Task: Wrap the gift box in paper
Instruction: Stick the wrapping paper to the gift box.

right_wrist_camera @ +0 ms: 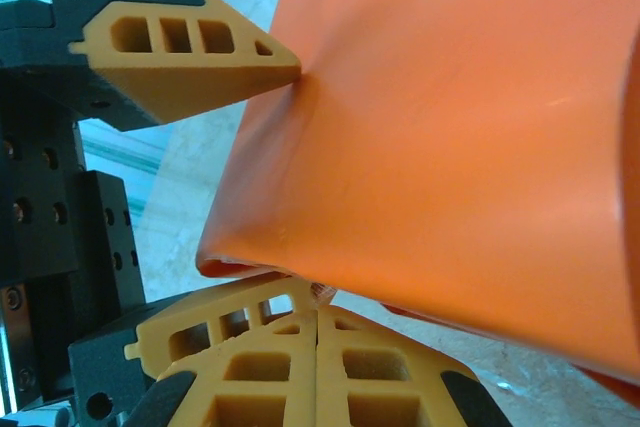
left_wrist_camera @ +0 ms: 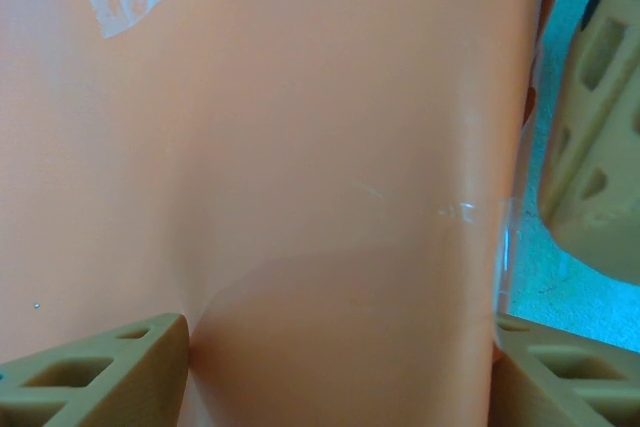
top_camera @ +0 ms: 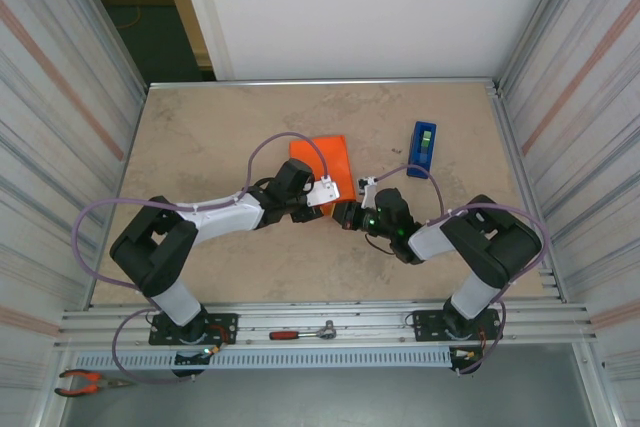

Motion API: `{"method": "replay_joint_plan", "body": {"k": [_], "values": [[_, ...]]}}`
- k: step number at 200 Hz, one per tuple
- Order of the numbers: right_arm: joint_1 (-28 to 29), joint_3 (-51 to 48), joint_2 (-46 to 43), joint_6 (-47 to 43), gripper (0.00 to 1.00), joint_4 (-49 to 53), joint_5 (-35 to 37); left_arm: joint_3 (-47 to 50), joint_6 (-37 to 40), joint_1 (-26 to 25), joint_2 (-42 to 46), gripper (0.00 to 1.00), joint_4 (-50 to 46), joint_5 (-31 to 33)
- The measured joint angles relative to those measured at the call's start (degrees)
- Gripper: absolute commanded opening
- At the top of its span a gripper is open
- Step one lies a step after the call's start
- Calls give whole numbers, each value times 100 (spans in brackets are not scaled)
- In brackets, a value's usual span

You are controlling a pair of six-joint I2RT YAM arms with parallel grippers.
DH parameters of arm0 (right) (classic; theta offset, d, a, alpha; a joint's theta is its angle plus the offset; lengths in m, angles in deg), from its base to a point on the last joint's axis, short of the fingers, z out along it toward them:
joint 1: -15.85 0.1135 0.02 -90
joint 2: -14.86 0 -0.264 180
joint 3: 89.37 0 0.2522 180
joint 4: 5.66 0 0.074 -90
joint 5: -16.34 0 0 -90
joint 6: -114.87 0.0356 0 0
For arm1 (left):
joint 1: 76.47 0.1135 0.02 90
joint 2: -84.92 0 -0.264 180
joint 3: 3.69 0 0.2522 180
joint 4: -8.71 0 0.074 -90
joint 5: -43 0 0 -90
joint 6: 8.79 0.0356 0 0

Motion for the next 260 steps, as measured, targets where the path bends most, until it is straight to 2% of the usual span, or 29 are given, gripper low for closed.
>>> {"method": "replay_joint_plan", "body": {"k": [260], "values": [[-39, -20, 216, 199, 0, -260, -39, 7, 26, -9, 0, 66, 2, 2]]}}
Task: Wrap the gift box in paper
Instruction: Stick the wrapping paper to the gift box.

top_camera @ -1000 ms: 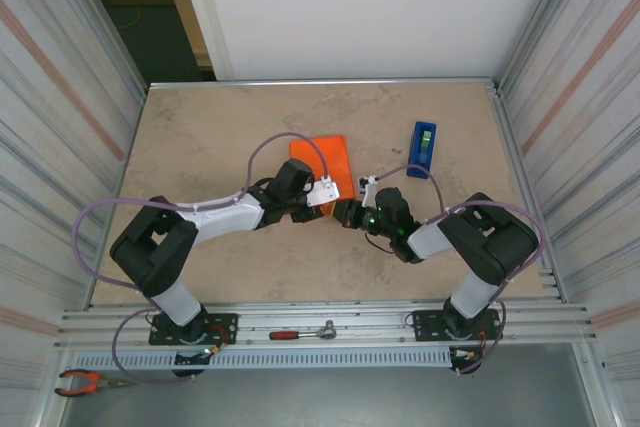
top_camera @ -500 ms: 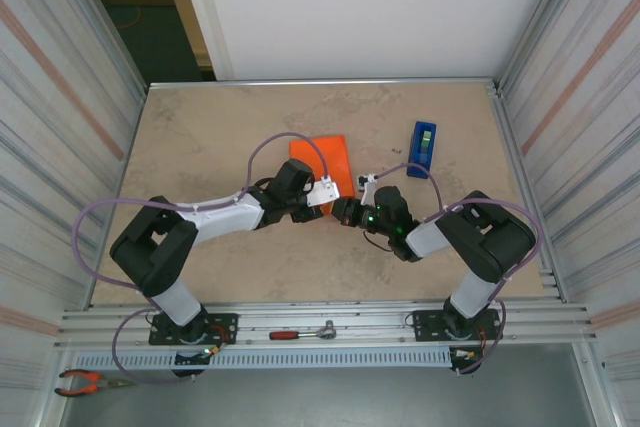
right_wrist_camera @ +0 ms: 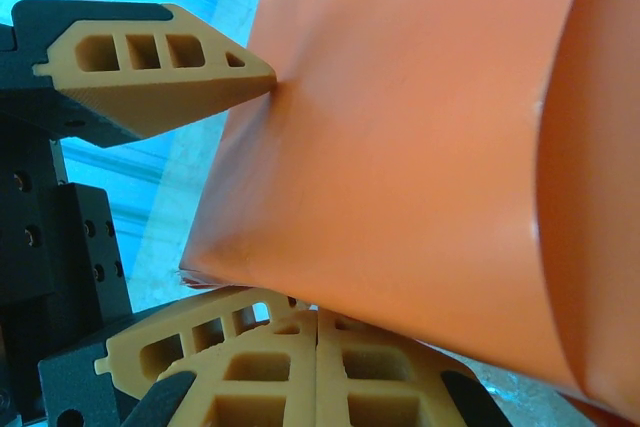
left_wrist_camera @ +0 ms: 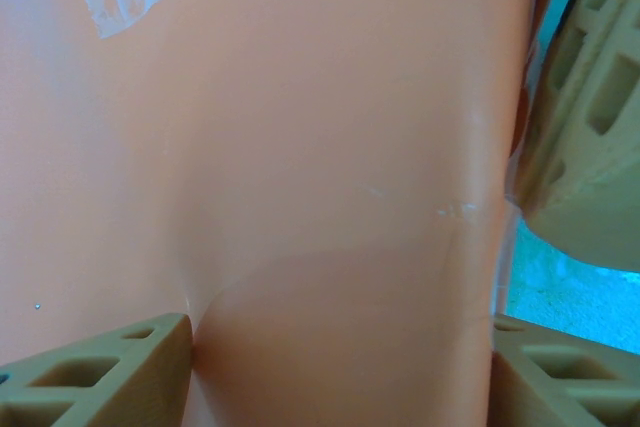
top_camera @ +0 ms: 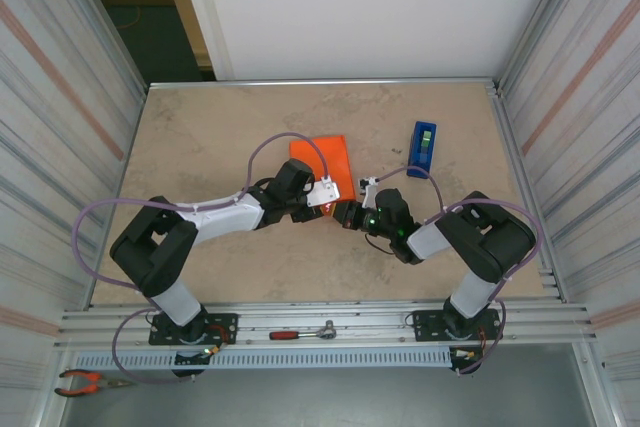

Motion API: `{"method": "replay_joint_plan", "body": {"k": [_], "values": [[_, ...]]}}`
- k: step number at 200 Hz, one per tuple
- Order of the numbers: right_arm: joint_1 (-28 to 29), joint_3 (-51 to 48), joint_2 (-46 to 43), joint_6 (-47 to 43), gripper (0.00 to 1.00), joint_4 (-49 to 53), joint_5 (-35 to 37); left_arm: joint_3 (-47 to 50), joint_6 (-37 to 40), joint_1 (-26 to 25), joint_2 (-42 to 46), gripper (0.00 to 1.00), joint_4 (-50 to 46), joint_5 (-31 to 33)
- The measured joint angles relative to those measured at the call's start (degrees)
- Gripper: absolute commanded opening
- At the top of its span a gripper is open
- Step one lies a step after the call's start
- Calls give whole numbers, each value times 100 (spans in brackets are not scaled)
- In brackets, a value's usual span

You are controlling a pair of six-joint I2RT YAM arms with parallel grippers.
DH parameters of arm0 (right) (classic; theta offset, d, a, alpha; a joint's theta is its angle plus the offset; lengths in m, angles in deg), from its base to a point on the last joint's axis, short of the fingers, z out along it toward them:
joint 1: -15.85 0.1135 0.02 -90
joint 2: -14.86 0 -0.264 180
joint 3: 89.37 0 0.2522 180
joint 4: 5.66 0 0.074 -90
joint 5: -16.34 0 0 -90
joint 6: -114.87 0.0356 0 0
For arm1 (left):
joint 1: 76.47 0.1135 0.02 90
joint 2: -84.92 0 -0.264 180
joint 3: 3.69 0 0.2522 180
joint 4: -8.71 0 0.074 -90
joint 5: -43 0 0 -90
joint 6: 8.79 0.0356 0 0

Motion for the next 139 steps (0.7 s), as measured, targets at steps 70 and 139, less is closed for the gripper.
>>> {"method": "replay_joint_plan", "body": {"k": [70, 139], "values": [[0, 7, 208, 44, 11, -160, -2, 0, 37, 0, 0, 66, 0, -2], [0, 72, 304, 146, 23, -254, -7, 0, 39, 0, 0, 66, 0, -2]]}}
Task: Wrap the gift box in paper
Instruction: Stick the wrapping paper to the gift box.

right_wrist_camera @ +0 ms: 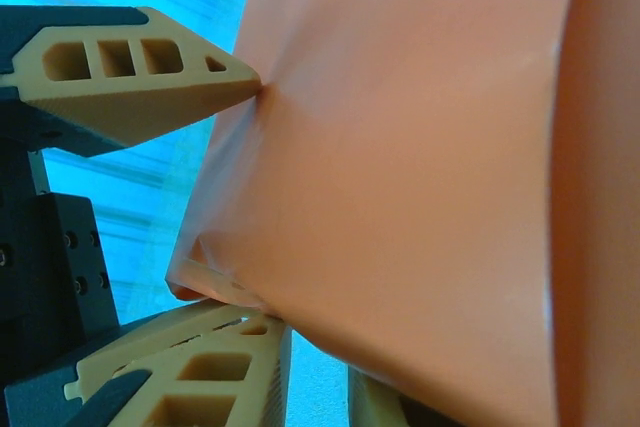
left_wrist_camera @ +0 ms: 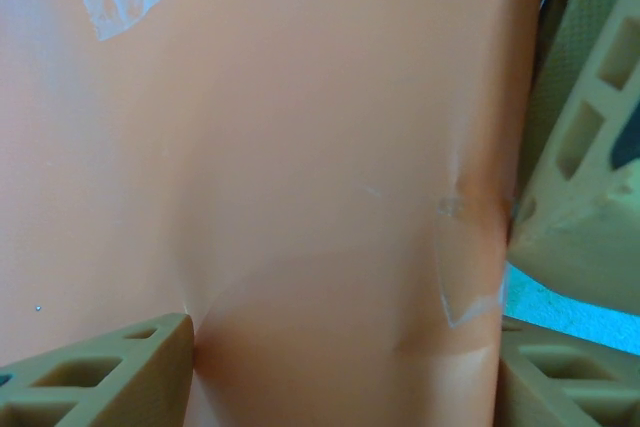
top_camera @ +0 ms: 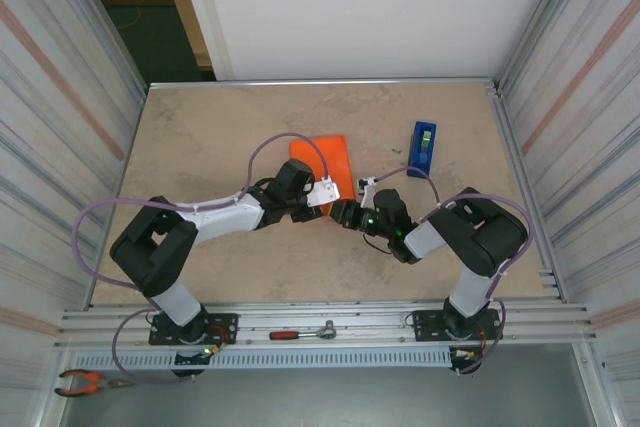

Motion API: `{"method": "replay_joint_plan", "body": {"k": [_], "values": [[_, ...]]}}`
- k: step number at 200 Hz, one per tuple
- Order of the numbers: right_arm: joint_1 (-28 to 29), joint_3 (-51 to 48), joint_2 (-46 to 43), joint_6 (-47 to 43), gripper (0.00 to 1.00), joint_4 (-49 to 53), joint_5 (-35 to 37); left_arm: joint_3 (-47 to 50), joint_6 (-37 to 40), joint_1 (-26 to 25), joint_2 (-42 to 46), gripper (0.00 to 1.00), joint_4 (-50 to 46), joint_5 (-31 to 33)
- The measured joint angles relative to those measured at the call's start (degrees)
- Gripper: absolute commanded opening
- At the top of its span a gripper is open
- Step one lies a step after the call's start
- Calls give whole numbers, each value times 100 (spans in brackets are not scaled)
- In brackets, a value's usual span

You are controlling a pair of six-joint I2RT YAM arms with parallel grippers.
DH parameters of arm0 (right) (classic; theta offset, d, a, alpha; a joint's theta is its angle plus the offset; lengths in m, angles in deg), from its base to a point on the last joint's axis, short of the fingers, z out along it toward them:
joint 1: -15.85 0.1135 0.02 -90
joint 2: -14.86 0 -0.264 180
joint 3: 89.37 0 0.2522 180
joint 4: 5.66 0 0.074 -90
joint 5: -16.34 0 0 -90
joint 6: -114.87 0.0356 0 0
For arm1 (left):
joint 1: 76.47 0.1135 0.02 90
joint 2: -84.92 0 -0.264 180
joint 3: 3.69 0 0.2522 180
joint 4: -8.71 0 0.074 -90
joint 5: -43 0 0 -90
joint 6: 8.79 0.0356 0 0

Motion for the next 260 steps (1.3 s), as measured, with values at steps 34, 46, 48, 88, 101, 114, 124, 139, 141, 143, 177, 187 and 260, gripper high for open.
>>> {"method": "replay_joint_plan", "body": {"k": [34, 46, 48, 88, 101, 114, 124, 139, 141, 143, 177, 187, 260], "values": [[0, 0, -2, 0, 25, 4, 0, 2, 0, 0, 0, 65, 0, 0], [0, 0, -2, 0, 27, 4, 2, 2, 0, 0, 0, 65, 0, 0], [0, 0, -2, 2, 27, 4, 2, 2, 0, 0, 0, 65, 0, 0], [0, 0, -2, 2, 30, 4, 2, 2, 0, 0, 2, 65, 0, 0], [0, 0, -2, 2, 31, 7, 2, 2, 2, -2, 2, 65, 0, -2], [0, 0, -2, 2, 32, 7, 2, 2, 2, -2, 2, 65, 0, 0], [-2, 0, -2, 2, 32, 7, 2, 2, 2, -2, 2, 64, 0, 0], [-7, 0, -4, 2, 32, 7, 2, 2, 2, -2, 2, 64, 0, 0], [-9, 0, -4, 2, 32, 7, 0, 2, 2, 0, 2, 64, 0, 0], [-11, 0, -4, 2, 32, 7, 0, 2, 2, 0, 2, 64, 0, -2], [-11, 0, -11, 2, 34, 7, 0, 2, 4, -2, 2, 64, 0, -2], [-11, 0, -15, 2, 35, 7, -2, 2, 4, -2, 2, 64, 0, -2], [-48, -11, -94, 2, 45, 31, -90, 4, 9, -2, 11, 64, -2, -7]]}}
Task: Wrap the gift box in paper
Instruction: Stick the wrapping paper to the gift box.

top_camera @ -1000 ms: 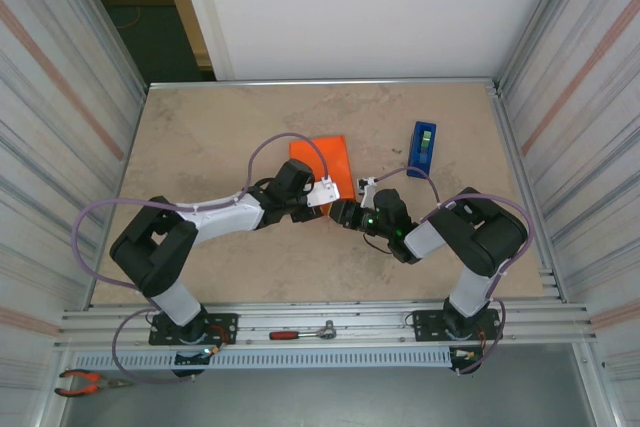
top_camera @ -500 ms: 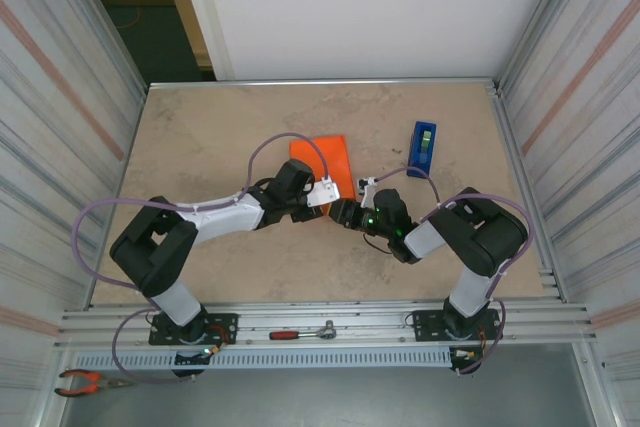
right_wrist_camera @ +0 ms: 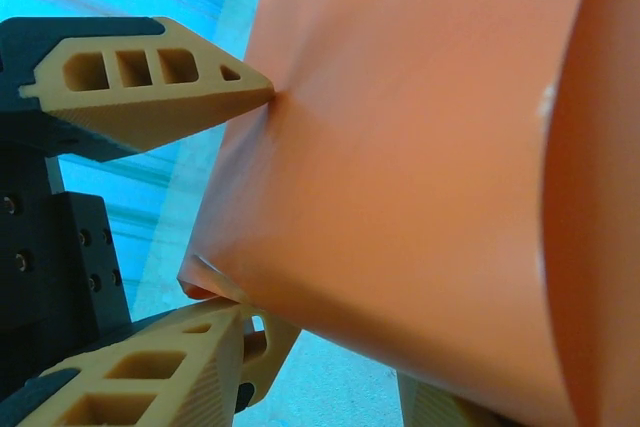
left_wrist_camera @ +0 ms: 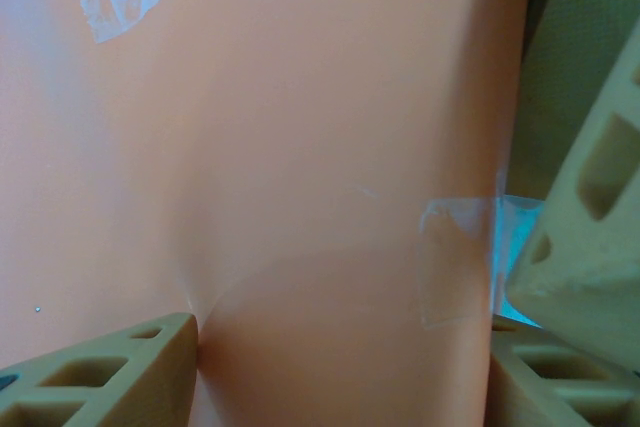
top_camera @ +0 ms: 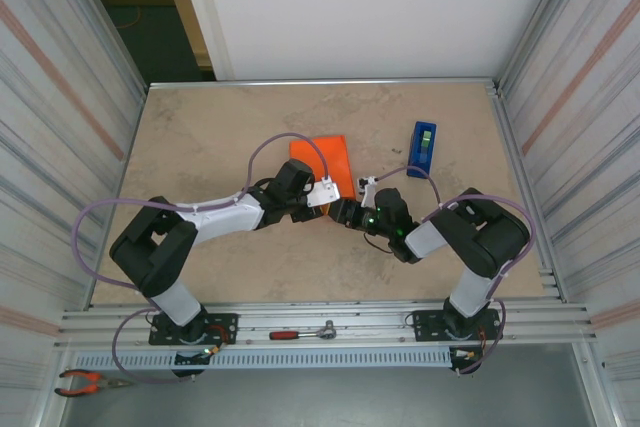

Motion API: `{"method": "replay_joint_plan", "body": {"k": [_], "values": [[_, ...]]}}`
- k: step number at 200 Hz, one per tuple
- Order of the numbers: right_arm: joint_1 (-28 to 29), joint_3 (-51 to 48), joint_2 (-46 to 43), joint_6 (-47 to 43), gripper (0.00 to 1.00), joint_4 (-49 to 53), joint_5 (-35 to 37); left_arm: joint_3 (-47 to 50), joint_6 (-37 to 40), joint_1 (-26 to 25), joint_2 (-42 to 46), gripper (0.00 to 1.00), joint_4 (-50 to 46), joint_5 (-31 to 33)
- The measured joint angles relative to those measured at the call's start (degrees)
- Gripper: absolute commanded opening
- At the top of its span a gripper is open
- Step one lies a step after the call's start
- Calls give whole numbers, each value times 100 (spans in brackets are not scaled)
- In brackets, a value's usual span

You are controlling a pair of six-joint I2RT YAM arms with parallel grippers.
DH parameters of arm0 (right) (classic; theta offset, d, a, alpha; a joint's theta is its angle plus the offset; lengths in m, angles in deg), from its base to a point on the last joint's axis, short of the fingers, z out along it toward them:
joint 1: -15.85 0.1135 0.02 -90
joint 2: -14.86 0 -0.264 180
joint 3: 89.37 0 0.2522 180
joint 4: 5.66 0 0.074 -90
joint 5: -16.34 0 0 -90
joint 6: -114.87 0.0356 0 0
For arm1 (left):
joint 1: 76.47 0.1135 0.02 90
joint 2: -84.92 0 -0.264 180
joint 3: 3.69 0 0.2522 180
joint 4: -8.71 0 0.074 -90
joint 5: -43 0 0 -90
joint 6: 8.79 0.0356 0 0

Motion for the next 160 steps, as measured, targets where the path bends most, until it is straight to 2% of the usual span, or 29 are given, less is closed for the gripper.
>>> {"method": "replay_joint_plan", "body": {"k": [73, 87, 108, 121, 137, 160], "values": [[-186, -415, -529, -9, 47, 284, -11, 0, 33, 0, 0, 63, 0, -13], [-199, -420, -684, -35, 40, 439, -13, 0, 33, 0, 0, 63, 0, -13], [-199, -420, -905, -107, 17, 651, -35, 0, 35, 0, 0, 63, 0, -13], [-168, -417, -981, -166, 7, 774, -55, 0, 33, 0, 0, 63, 0, -13], [-107, -409, -994, -179, 1, 903, -63, 0, 33, 0, 0, 63, 0, -13], [-11, -363, -955, -186, 0, 979, -109, 0, 33, 0, 0, 63, 0, -13]]}}
